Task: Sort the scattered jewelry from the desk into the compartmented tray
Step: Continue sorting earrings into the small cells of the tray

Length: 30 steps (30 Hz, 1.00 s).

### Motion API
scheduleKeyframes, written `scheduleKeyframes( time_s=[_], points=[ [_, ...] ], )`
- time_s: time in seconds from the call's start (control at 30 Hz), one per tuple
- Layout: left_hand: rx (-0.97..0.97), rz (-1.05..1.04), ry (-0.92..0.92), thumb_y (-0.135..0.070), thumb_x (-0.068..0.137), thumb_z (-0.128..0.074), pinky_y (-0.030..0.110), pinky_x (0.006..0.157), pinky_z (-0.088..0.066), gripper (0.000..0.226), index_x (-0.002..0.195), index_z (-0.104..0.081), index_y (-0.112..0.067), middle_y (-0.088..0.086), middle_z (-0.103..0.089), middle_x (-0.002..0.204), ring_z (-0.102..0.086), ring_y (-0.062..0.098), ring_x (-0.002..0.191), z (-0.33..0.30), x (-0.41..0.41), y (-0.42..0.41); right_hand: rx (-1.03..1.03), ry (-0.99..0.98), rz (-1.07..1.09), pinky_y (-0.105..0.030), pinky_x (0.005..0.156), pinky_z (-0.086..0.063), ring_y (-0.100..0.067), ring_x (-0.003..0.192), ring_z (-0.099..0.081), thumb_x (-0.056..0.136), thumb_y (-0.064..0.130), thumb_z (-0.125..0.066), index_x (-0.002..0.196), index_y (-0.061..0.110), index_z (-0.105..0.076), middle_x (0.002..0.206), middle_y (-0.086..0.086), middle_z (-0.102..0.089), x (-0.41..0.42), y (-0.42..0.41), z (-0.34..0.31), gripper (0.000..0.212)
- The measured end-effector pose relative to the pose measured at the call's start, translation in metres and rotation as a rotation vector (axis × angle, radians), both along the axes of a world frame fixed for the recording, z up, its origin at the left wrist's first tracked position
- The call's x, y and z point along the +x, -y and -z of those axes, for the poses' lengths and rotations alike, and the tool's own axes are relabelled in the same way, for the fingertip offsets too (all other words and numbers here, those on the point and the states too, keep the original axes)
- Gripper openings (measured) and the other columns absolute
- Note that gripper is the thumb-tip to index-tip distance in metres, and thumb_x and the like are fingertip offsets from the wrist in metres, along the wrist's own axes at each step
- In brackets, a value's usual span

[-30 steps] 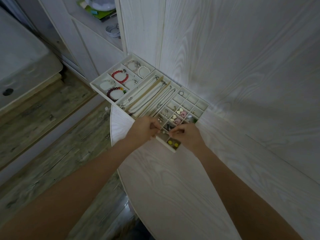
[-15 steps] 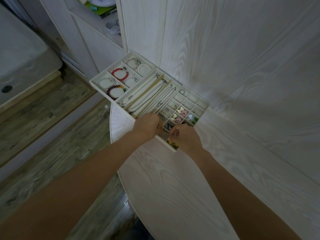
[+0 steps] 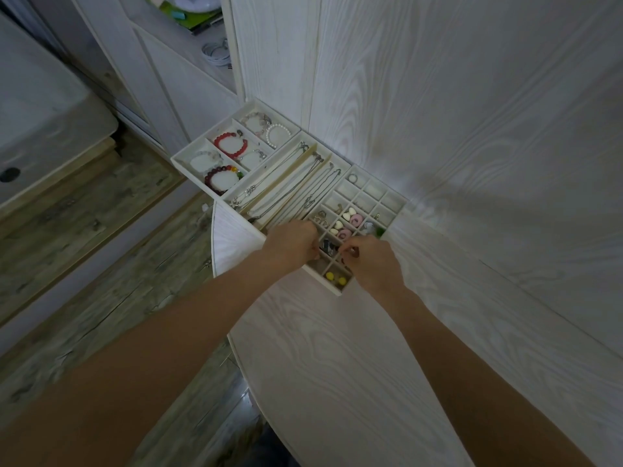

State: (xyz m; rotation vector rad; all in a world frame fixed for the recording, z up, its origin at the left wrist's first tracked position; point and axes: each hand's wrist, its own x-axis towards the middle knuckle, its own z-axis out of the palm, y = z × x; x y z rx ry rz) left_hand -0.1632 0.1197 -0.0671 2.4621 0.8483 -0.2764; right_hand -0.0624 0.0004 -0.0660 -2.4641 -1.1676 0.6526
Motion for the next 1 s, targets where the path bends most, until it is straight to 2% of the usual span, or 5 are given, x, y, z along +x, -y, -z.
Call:
scheduleKeyframes(
  time_s=[0.33, 0.5, 0.67, 0.8, 1.0],
  points=[
    [-0.037, -0.055, 0.072, -0.022, 0.086, -0.064, 0.026, 0.067, -0.041, 0.018, 0.099, -0.073, -0.015, 0.005, -0.066, 0.097, -0.059, 0.018, 0.085, 0.003, -0.012, 0.001, -0.137, 0.288, -0.333, -0.029, 0.069, -0.046, -0.021, 0.091, -0.061, 0.098, 0.013, -0.039, 0.129, 0.024, -0.055, 0.102, -0.005, -0.065, -0.021, 0.006, 0.0, 0.036],
    [-0.038, -0.107, 0.187, -0.02, 0.091, -0.058, 0.03, 0.071, -0.044, 0.018, 0.102, -0.071, -0.015, 0.0, -0.045, 0.091, -0.047, 0.014, 0.08, 0.0, -0.025, -0.002, -0.17, 0.436, -0.425, -0.03, 0.071, -0.05, -0.022, 0.089, -0.065, 0.099, 0.013, -0.039, 0.124, 0.017, -0.056, 0.1, -0.005, -0.065, -0.024, 0.008, 0.001, 0.03],
    [-0.029, -0.118, 0.181, -0.017, 0.092, -0.053, 0.029, 0.069, -0.044, 0.019, 0.097, -0.071, -0.011, 0.006, -0.051, 0.111, -0.059, 0.024, 0.097, 0.001, -0.038, -0.002, -0.189, 0.34, -0.419, -0.031, 0.073, -0.051, -0.022, 0.091, -0.065, 0.099, 0.013, -0.04, 0.124, 0.019, -0.059, 0.101, -0.007, -0.066, -0.026, 0.008, 0.006, 0.032],
    [-0.041, -0.032, 0.156, -0.013, 0.093, -0.052, 0.033, 0.084, -0.045, 0.025, 0.113, -0.067, -0.018, 0.014, -0.043, 0.134, -0.048, 0.028, 0.12, -0.001, -0.043, 0.001, -0.182, 0.208, -0.363, -0.031, 0.082, -0.049, -0.021, 0.104, -0.06, 0.098, 0.017, -0.042, 0.129, 0.024, -0.057, 0.116, -0.004, -0.064, -0.028, 0.007, 0.005, 0.035],
    [0.151, 0.243, 0.228, 0.008, 0.07, -0.063, 0.044, 0.079, -0.05, 0.037, 0.101, -0.072, -0.01, 0.02, -0.054, 0.103, -0.053, 0.037, 0.099, 0.003, -0.053, 0.0, -0.187, 0.253, -0.352, -0.024, 0.068, -0.045, -0.019, 0.091, -0.064, 0.096, 0.016, -0.046, 0.121, 0.027, -0.063, 0.102, -0.002, -0.068, -0.02, 0.003, -0.001, 0.032]
  ],
)
